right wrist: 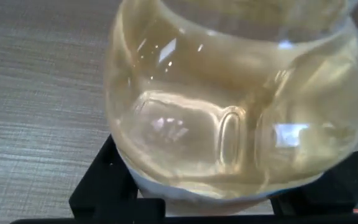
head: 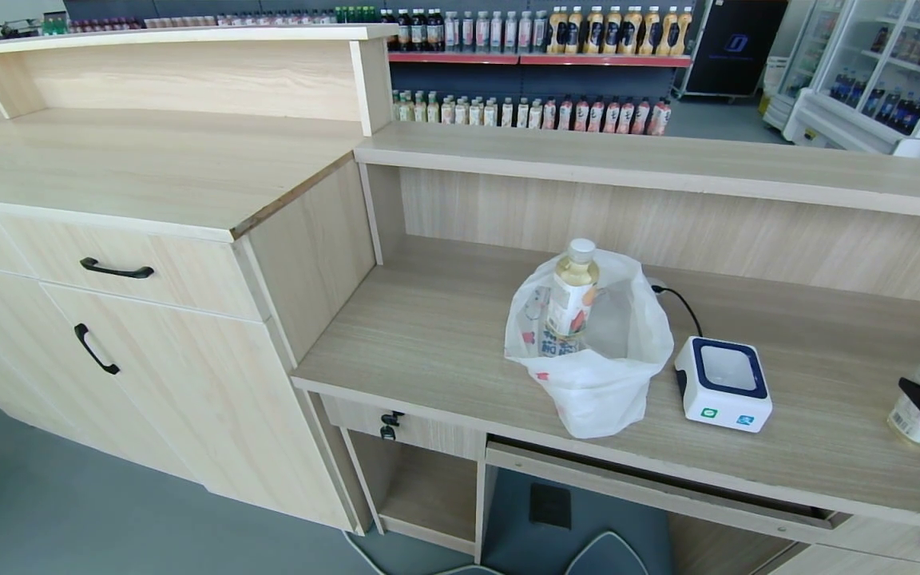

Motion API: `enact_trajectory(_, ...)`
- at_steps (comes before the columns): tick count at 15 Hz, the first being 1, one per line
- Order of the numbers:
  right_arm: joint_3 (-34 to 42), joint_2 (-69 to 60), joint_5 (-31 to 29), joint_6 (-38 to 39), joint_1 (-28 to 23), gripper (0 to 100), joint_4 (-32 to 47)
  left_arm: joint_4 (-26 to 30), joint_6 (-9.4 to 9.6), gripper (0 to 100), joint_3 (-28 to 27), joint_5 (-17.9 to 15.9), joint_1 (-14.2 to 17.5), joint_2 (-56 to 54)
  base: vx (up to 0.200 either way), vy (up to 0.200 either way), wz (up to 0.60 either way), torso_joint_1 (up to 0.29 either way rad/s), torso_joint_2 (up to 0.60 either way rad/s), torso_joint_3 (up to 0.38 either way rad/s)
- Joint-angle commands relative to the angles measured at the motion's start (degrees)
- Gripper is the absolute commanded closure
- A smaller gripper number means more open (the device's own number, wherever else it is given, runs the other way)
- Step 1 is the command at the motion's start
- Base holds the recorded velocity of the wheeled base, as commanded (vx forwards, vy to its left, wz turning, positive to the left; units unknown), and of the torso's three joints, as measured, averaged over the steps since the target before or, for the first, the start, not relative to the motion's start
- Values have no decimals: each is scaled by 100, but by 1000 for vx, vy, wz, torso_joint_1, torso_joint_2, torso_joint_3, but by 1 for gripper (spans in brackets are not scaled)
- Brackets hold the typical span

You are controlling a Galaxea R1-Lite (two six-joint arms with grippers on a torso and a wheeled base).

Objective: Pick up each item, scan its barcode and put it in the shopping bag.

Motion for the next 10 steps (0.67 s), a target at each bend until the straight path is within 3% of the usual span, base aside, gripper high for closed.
enact_trajectory(1,139,-65,4,-32,7,100,7,-1,-2,0,0,0,0,0,0,0,0,0,0,0)
enact_trajectory(3,482,-276,4,12,77,100,376,-1,-2,0,0,0,0,0,0,0,0,0,0,0)
enact_trajectory(5,341,-1146,153,399,218,100,1422,-1,-2,0,0,0,0,0,0,0,0,0,0,0)
enact_trajectory(8,-327,-2922,373,1682,719,100,3980,-1,-2,0,0,0,0,0,0,0,0,0,0,0)
enact_trajectory(9,-863,-3660,786,2025,1000,100,5456,-1,-2,0,0,0,0,0,0,0,0,0,0,0)
enact_trajectory(10,-1021,-3924,1129,2051,1123,100,5887,-1,-2,0,0,0,0,0,0,0,0,0,0,0)
